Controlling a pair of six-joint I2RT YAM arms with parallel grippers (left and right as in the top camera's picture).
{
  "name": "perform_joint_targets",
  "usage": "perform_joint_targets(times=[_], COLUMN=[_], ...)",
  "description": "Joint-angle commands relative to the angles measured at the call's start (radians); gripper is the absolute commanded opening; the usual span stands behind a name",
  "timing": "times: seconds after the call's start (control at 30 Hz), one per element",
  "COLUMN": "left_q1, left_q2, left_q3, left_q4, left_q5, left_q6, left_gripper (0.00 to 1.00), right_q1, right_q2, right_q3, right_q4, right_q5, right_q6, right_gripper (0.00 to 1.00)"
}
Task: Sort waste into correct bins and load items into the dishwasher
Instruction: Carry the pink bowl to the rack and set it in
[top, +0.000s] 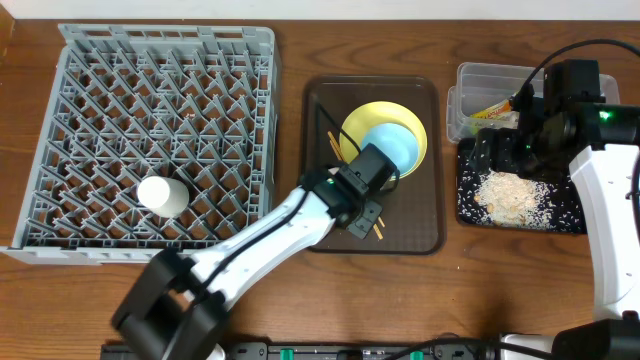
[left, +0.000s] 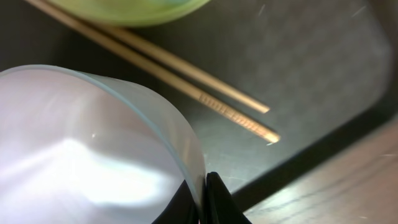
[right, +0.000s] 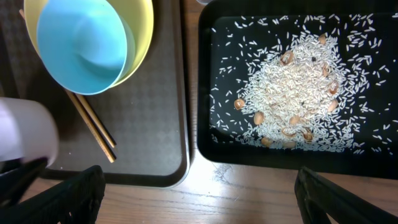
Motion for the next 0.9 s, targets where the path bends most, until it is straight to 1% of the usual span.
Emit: perform_joint_targets(times=[0.0, 0.13, 0.23, 0.3, 0.37, 0.43, 0.53, 0.57, 0.6, 0.77, 0.87], left_q1=[0.002, 0.012, 0.048, 0.112, 0.177, 0.262, 0.420, 0.514, 0.575, 0.823, 0.927], left_q2=[-0.084, -0.145, -0.199, -0.258, -0.303, -0.344, -0.385, -0.389, -0.386, -0.319, -0.254], left_q3=[0.032, 0.032, 0.032, 0.032, 0.032, 0.032, 0.032, 0.032, 0.032, 0.031, 0.031], left_q4=[0.001, 0.002, 0.002, 0.002, 0.005, 0.014, 0.037, 0.048, 0.053, 0.066, 0.069], left_q5=[0.003, 0.002, 0.003, 0.007, 0.046, 0.151, 0.356, 0.479, 0.560, 0.924, 1.080], left_q6=[0.002, 0.003, 0.003, 0.003, 0.006, 0.035, 0.044, 0.044, 0.044, 0.044, 0.043], left_gripper=[0.07, 0.08, 0.07, 0.08, 0.08, 0.07, 0.07, 0.08, 0.08, 0.07, 0.07], right_q1=[-0.003, -0.003, -0.003, -0.003, -0.003, -0.003, -0.003, -0.003, -0.003, -0.003, -0.003], right_q2=[-0.010, -0.010, -0.010, -0.010, -0.010, -0.010, -0.010, -0.010, -0.010, -0.010, -0.010], right_q3=[0.005, 0.005, 0.005, 0.005, 0.005, 0.005, 0.005, 0.005, 0.005, 0.005, 0.005], right_q4=[-0.002, -0.002, -0.002, -0.003, -0.003, -0.003, -0.003, -0.003, -0.003, -0.003, -0.003], right_q5=[0.009, 0.009, 0.009, 0.009, 0.009, 0.009, 0.009, 0.009, 0.009, 0.009, 0.009], right_q6=[0.001, 0.001, 0.001, 0.001, 0.001, 0.001, 0.001, 0.001, 0.001, 0.001, 0.001], right_gripper=[0.95, 0.95, 0.95, 0.95, 0.95, 0.95, 0.95, 0.95, 0.95, 0.95, 0.95])
